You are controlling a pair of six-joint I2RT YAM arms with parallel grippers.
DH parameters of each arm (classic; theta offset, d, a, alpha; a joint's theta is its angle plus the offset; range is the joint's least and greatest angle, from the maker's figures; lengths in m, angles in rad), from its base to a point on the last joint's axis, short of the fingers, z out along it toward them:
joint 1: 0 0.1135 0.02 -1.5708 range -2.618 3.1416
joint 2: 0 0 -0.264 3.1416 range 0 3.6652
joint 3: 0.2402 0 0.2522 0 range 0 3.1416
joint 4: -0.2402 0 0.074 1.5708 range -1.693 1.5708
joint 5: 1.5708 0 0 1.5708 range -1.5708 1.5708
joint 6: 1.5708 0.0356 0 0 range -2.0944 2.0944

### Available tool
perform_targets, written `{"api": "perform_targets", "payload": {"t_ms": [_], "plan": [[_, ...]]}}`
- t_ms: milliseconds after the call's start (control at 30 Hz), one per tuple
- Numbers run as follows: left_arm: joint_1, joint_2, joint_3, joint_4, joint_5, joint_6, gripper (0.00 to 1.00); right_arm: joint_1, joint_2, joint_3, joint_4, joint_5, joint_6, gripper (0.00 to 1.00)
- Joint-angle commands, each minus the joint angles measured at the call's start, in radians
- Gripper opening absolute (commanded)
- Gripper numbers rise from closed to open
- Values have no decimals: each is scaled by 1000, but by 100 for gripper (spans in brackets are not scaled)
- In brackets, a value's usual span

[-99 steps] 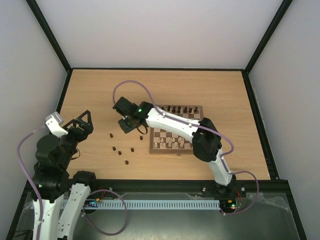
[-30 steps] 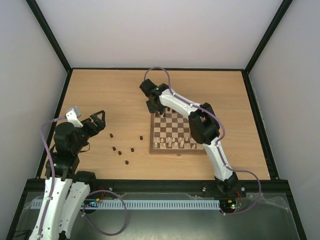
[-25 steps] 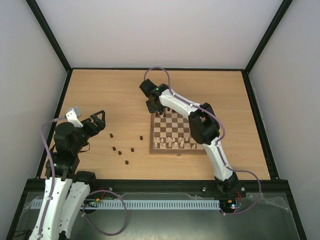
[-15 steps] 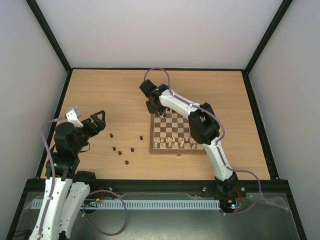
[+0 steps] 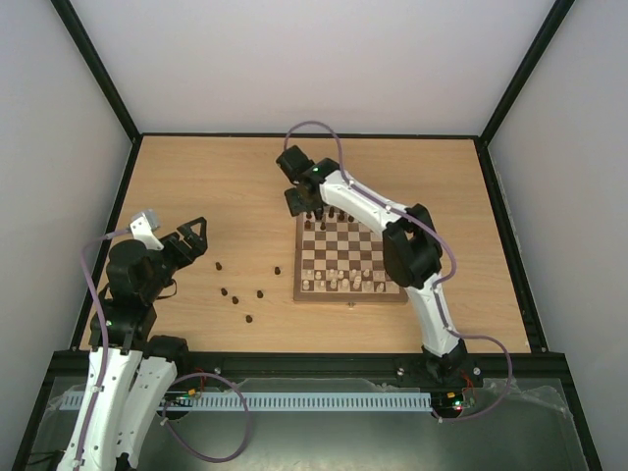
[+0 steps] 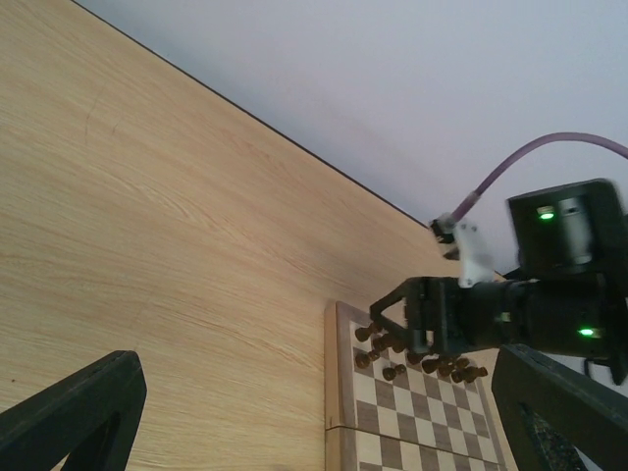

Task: Set up the chess pieces on the board
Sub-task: Place the chess piece on the chessboard, then adjust the chess piece on the chessboard.

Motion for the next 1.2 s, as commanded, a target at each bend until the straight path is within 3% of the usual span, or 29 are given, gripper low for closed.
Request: {"api": "perform_targets", "payload": {"t_ms": [0,133,600,1167], "plan": [[3,1,-7,29,13,10,100,20,-139,-47,20,-16,2,74],[3,-5,-3,34,10,19,100,51,-210,-105,45,-51,0,100],[3,114,32,17,12,76,100,138,-529,-492,190,-235,9,99],[3,120,19,49,27,49,99,173,-633,-634,227,-306,15,99]]}}
